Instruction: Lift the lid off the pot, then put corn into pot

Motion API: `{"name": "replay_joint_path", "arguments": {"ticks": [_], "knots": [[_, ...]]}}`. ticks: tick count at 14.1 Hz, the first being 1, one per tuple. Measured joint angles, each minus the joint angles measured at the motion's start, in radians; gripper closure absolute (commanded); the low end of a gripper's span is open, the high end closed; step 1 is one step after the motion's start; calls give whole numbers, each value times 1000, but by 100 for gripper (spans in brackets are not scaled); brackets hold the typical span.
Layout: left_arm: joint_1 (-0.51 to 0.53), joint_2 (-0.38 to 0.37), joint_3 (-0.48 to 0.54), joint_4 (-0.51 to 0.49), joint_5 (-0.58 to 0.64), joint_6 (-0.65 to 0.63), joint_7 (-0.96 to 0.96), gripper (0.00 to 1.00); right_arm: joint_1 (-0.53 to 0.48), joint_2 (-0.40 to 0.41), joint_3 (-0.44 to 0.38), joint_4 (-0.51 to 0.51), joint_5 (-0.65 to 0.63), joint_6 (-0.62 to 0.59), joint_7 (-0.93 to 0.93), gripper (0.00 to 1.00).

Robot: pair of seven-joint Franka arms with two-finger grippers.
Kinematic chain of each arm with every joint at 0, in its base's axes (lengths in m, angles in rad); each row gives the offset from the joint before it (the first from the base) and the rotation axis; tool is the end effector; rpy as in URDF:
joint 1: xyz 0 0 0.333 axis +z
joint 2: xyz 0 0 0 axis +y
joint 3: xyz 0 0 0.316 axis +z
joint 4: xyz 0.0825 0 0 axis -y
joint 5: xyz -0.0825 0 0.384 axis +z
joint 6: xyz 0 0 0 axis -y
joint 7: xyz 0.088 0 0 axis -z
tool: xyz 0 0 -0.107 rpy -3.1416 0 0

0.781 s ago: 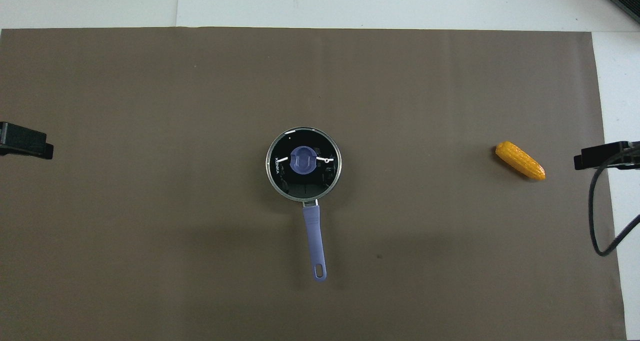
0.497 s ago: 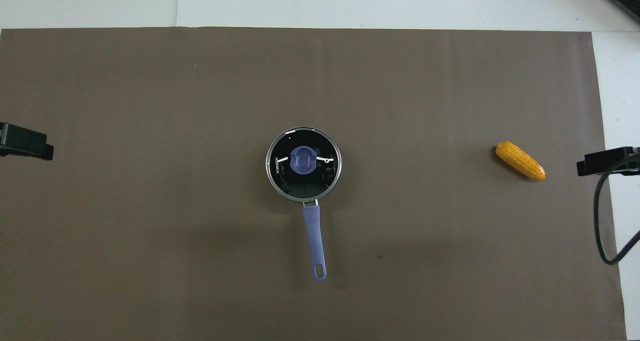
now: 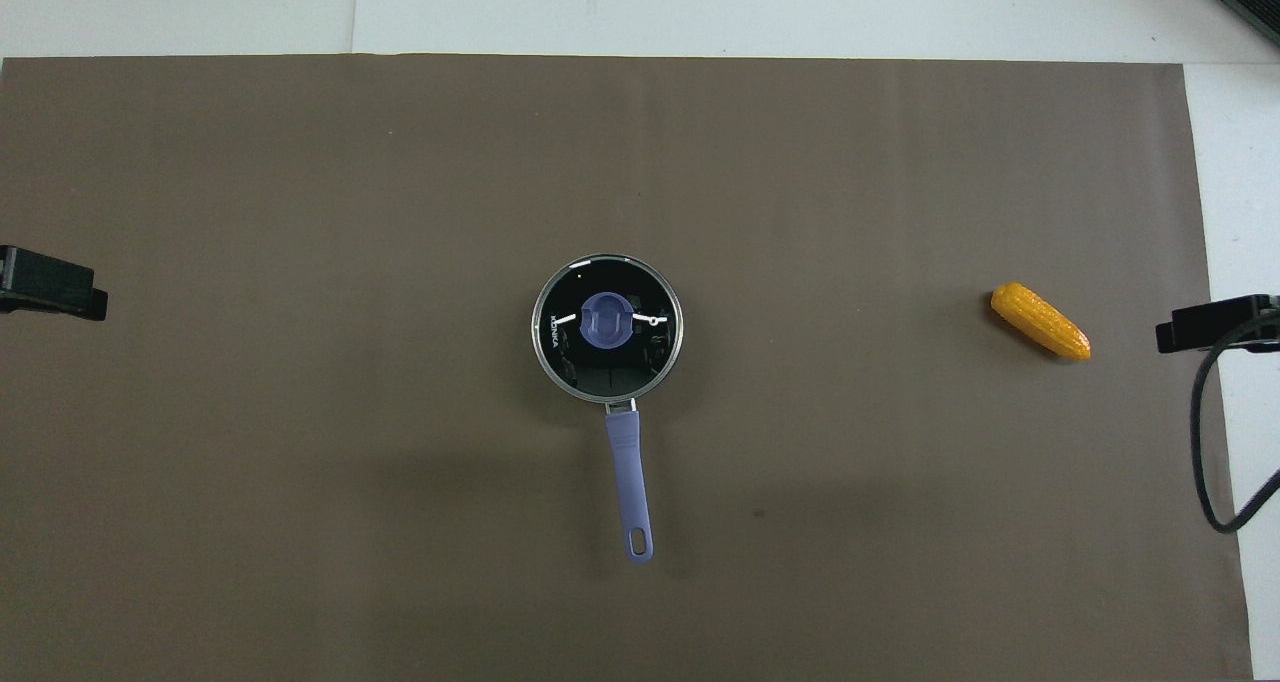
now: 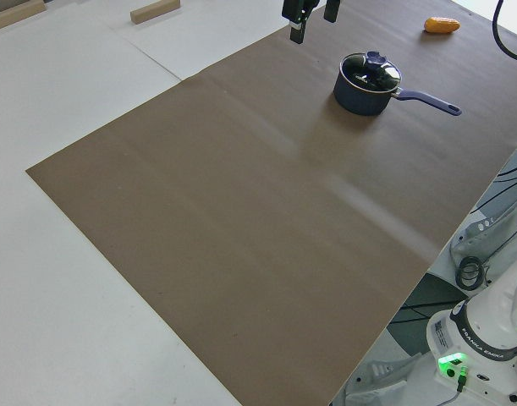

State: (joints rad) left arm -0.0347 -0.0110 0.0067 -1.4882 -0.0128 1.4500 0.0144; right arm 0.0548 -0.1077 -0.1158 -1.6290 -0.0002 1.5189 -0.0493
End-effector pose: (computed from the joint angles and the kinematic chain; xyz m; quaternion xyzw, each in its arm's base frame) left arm 0.5384 -0.0166 0.6586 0.9996 -0.0219 -0.0136 0.0063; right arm 0.5143 -0.0350 0.6498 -1.0000 0.0055 0.0012 0.0062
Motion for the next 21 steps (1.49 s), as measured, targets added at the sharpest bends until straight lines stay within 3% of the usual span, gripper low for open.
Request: {"name": "replay_joint_path", "arguments": {"ticks": [13, 21], "knots": [[-2, 0, -5, 0, 0, -5, 2, 0, 1, 0, 1, -1, -1, 0, 0, 0], [-103, 2, -18, -61, 0, 13, 1, 0, 1, 0, 1, -1, -1, 0, 0, 0]]}}
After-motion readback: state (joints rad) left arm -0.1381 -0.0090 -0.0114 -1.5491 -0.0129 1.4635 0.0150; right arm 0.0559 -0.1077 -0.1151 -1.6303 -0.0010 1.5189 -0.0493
